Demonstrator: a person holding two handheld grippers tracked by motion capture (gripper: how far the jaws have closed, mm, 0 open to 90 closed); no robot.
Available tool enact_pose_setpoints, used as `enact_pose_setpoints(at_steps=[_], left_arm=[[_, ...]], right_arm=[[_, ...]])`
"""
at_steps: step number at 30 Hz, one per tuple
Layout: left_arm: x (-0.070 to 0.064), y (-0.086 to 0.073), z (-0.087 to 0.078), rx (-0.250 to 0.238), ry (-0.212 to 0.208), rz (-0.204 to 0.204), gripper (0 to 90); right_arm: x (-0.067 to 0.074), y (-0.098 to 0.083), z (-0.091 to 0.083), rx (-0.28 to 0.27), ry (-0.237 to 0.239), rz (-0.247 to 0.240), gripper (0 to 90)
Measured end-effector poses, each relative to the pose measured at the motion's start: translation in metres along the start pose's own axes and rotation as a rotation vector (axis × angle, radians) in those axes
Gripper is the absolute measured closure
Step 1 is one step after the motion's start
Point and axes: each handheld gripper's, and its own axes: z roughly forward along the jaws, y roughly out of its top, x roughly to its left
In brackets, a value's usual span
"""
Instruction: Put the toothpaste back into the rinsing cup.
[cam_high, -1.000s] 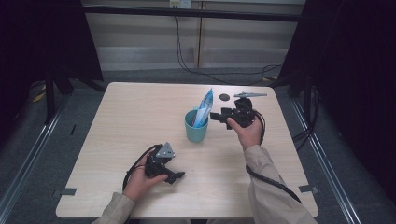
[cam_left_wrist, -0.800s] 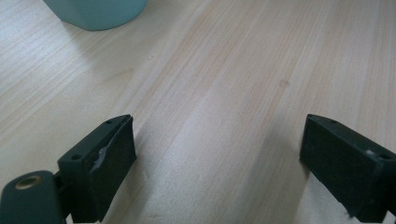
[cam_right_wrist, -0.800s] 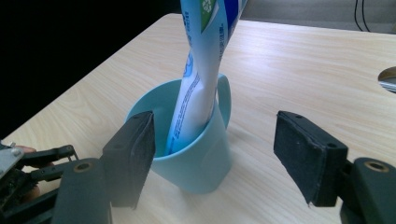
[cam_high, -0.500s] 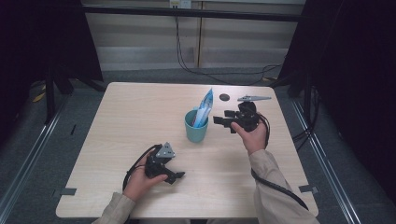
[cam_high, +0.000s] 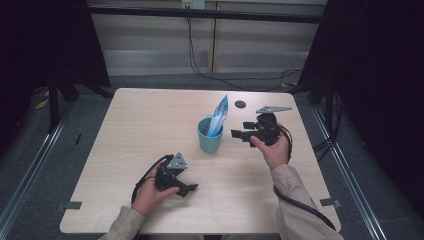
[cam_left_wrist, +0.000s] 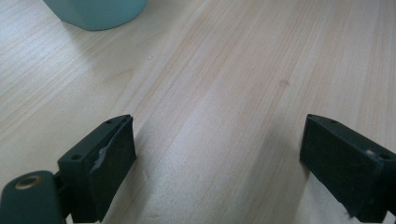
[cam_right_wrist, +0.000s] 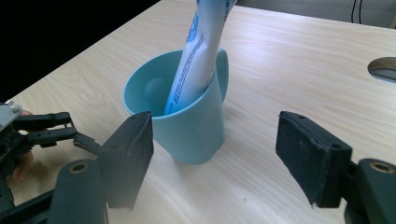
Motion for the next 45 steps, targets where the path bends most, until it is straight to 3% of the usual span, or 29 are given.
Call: enact_pose_setpoints(at_steps=[20, 45], left_arm=[[0.000, 0.000, 0.000, -0.001, 0.002, -0.003, 9.9], [0.000, 0.000, 0.000, -0.001, 0.002, -0.003, 9.9]], right_arm=[[-0.001, -0.021, -0.006, 0.035, -0.006, -0.036, 27.2], [-0.009, -0.058, -0.018, 0.060, -0.006, -0.037, 27.1]])
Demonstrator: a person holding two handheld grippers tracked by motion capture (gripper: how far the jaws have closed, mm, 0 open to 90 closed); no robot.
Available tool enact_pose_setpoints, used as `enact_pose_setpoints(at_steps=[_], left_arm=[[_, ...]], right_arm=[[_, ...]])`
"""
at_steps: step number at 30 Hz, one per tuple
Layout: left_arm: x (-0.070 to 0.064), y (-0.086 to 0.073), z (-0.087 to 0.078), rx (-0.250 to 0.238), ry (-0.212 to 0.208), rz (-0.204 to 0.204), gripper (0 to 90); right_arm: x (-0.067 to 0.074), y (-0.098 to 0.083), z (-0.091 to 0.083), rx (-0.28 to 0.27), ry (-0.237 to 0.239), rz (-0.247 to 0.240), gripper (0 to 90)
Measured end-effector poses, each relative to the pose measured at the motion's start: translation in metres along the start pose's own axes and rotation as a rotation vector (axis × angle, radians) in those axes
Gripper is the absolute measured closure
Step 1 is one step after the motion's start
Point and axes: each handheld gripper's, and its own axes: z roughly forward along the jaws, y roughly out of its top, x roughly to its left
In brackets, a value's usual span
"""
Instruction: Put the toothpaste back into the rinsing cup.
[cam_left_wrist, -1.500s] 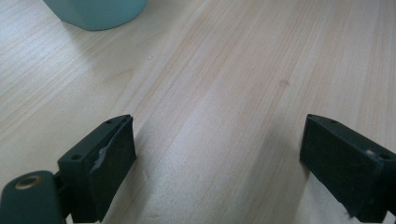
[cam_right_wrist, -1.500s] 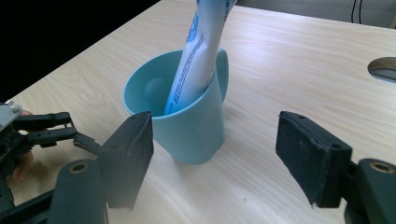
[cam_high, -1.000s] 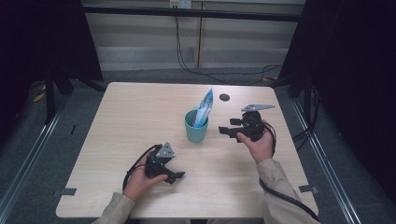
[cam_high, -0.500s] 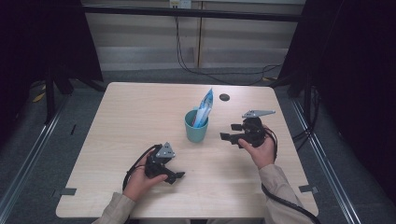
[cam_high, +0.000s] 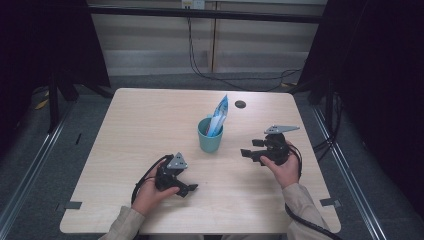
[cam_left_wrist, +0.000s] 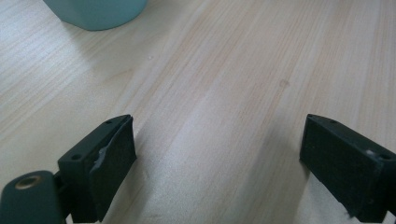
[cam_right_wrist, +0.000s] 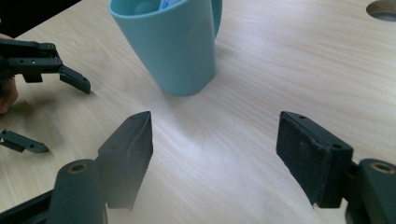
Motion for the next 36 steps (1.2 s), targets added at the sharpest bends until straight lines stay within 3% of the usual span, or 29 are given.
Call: enact_pose_setpoints(at_steps=[22, 36], left_arm=[[0.000, 0.000, 0.000, 0.000, 0.000, 0.000, 9.9], [0.000, 0.000, 0.000, 0.000, 0.000, 0.000, 9.9]], right_arm=[[-0.011, -0.032, -0.011, 0.009, -0.029, 0.024, 26.7], [-0.015, -0.053, -0.010, 0.044, -0.061, 0.037, 26.1]])
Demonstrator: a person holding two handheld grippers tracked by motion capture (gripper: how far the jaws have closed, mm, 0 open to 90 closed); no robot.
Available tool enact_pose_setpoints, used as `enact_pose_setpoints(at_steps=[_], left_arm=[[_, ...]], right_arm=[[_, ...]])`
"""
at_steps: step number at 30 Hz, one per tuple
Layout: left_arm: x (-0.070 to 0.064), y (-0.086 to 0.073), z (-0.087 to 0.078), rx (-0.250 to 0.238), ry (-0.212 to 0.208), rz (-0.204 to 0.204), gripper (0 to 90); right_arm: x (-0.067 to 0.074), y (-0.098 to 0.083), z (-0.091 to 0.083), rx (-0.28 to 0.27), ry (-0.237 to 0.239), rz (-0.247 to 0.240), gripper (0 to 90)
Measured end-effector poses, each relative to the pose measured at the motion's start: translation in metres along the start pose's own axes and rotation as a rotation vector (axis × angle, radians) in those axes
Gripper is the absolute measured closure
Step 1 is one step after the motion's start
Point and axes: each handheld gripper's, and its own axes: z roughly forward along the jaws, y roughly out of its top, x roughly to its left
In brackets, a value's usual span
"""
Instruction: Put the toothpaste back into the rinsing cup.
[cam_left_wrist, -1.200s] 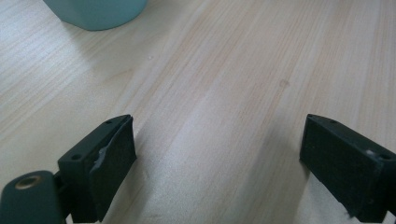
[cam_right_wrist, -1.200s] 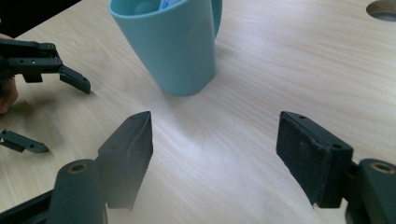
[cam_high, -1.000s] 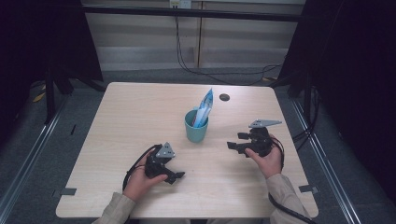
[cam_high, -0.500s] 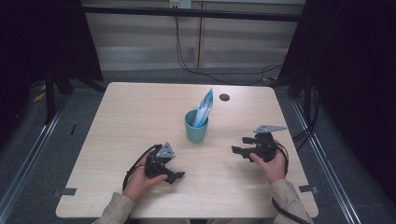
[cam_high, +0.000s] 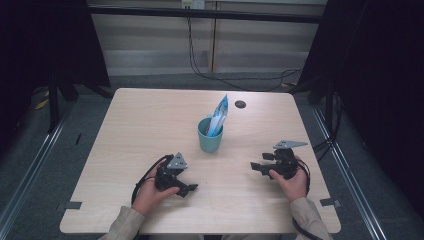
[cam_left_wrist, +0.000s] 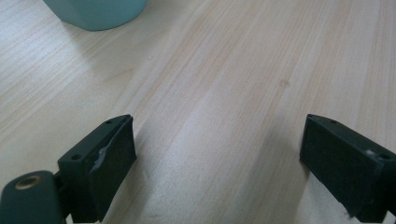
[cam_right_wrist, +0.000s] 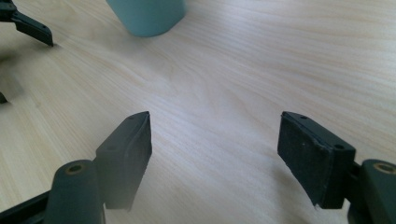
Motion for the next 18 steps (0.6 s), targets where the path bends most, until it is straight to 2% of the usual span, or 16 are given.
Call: enact_pose_setpoints(at_steps=[15, 18], left_arm=[[0.000, 0.000, 0.000, 0.000, 0.000, 0.000, 9.9], [0.000, 0.000, 0.000, 0.000, 0.000, 0.000, 9.9]], right_arm=[[0.003, -0.013, 0.005, 0.058, -0.047, -0.072, 24.0], [0.003, -0.015, 0.005, 0.046, -0.048, -0.074, 23.8]])
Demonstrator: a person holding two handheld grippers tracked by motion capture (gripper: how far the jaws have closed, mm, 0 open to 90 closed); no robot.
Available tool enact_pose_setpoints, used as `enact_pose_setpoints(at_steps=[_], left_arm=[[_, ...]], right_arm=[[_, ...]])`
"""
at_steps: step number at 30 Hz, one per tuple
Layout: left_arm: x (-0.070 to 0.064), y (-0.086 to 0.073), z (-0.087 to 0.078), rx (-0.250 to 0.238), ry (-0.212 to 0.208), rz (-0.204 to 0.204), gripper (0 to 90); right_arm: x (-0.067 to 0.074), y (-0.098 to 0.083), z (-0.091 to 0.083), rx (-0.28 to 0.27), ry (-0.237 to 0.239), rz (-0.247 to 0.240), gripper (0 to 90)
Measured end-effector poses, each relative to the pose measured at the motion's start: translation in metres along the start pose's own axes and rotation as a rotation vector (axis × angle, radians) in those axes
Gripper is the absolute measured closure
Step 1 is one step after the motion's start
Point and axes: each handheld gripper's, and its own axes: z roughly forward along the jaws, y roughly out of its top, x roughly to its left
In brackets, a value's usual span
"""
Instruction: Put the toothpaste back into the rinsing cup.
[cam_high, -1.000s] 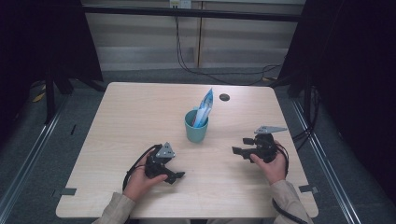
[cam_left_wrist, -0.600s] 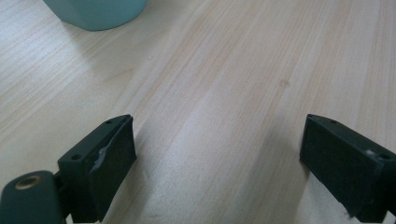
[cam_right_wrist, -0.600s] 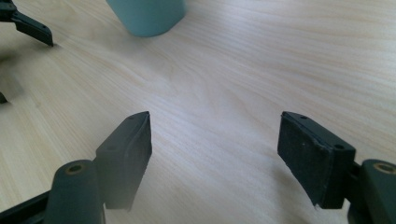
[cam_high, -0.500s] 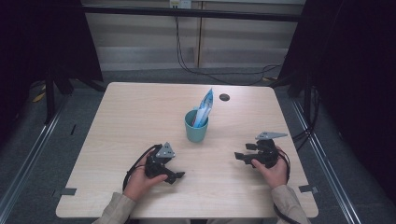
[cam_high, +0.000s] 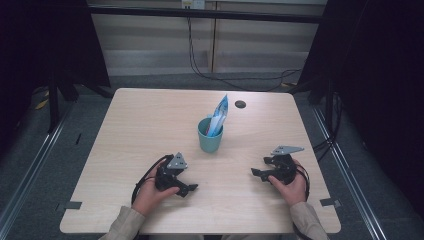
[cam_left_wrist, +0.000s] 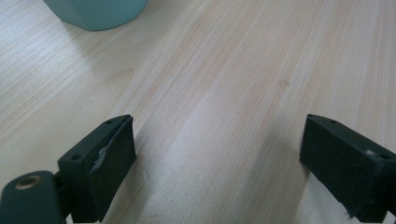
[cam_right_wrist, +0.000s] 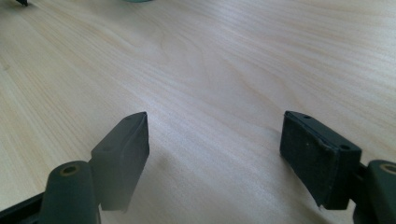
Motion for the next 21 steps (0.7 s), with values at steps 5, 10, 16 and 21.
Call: enact_pose_setpoints(at_steps=[5, 10, 16, 21], left_arm=[[0.000, 0.000, 0.000, 0.001, 0.000, 0.001, 9.9], [0.000, 0.000, 0.000, 0.000, 0.000, 0.002, 9.9], [0.000, 0.000, 0.000, 0.000, 0.000, 0.002, 9.9], [0.000, 0.000, 0.000, -0.003, 0.000, -0.004, 9.9]], right_arm=[[0.001, -0.003, 0.000, -0.009, -0.003, -0.028, 21.9], [0.003, -0.004, 0.000, 0.001, -0.025, -0.046, 19.1], [0.010, -0.003, 0.003, 0.029, -0.048, -0.099, 13.3], [0.010, -0.003, 0.003, 0.029, -0.048, -0.099, 13.3]])
